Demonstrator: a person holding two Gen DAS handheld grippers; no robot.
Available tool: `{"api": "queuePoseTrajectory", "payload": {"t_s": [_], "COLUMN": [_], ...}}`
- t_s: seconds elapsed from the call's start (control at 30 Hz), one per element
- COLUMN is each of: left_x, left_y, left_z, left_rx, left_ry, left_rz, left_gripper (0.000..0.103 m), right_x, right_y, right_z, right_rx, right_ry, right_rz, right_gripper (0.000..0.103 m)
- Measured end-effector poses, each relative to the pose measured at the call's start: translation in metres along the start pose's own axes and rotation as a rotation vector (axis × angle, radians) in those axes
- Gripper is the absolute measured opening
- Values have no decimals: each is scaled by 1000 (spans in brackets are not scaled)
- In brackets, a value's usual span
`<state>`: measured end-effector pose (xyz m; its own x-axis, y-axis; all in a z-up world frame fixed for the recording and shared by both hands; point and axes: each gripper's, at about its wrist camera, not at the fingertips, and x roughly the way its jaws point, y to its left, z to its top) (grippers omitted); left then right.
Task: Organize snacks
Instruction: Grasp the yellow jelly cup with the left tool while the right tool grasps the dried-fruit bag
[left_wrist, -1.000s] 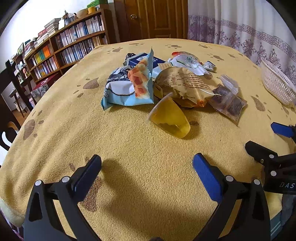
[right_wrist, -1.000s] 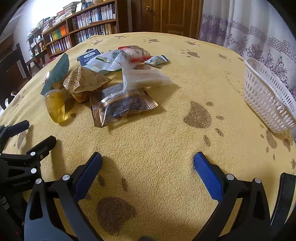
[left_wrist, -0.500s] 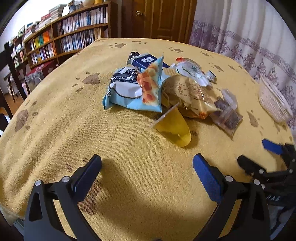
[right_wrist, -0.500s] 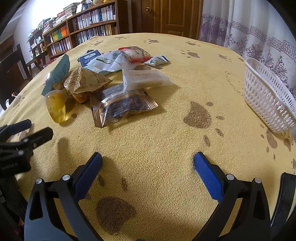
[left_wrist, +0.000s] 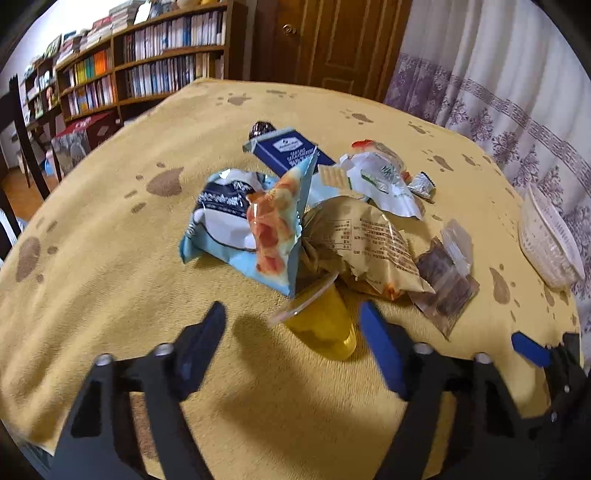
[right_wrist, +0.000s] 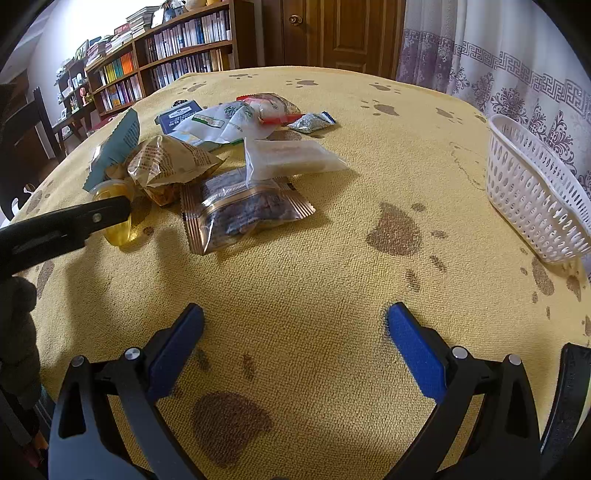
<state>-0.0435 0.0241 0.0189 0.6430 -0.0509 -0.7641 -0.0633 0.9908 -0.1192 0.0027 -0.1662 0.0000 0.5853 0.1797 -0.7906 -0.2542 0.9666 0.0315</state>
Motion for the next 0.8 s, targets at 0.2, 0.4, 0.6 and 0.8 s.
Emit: {"api": "queuePoseTrajectory", "payload": {"t_s": [0.2, 0.4, 0.6, 0.8], "left_x": [3, -5, -17, -28], "left_y": [3, 12, 22, 34], "left_z": [-2, -10, -21, -24], "left_rx": [-18, -8, 2, -8], "left_ry": [-3, -14, -16, -30], "left_rz": [-29, -50, -48, -54], "left_gripper": [46, 46, 46, 46], "right_x": [0, -1, -2, 0], "right_y": [0, 0, -3, -1], "right_z": [0, 1, 1, 14], "right_rx": [1, 4, 9, -7], "right_ry": [2, 3, 9, 43], "right_rz": [2, 6, 28, 75], "right_gripper": [101, 101, 101, 101]}}
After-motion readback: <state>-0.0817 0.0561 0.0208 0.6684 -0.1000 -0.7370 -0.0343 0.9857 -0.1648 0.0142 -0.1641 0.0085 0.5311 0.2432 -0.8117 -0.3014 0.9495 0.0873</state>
